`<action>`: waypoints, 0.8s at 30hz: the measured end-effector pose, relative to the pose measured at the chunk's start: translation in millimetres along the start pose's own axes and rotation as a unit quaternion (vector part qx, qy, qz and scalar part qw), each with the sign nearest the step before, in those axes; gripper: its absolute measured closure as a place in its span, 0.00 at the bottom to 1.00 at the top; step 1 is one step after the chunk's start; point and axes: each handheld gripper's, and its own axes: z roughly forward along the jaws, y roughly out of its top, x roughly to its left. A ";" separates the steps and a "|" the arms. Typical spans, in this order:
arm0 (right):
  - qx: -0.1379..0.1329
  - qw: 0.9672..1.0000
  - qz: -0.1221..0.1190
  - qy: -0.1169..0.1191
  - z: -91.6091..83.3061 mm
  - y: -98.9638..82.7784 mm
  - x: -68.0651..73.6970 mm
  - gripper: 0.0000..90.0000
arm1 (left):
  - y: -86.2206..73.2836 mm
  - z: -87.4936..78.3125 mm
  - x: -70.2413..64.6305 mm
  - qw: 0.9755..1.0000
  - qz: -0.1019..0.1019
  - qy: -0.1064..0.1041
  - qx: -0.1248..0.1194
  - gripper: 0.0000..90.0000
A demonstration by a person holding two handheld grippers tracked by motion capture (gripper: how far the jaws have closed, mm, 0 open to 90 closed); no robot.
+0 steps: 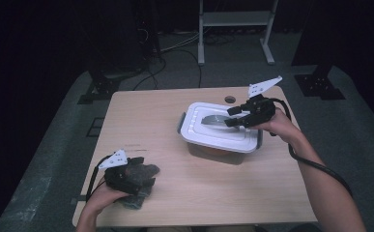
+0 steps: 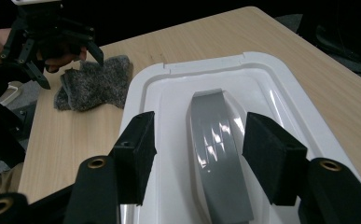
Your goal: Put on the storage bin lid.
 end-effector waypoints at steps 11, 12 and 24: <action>-0.006 1.000 0.012 -0.011 -16.9 -11.2 5.8 0.43 | 0.1 1.0 -0.4 1.000 0.001 0.000 0.001 0.03; -0.008 1.000 0.013 -0.013 -20.2 -13.4 6.7 0.42 | 0.0 1.3 -0.5 1.000 0.001 0.000 0.001 0.03; -0.013 0.999 0.018 -0.030 -41.8 -26.5 12.2 0.41 | 0.1 1.9 -0.9 1.000 0.000 -0.001 0.001 0.03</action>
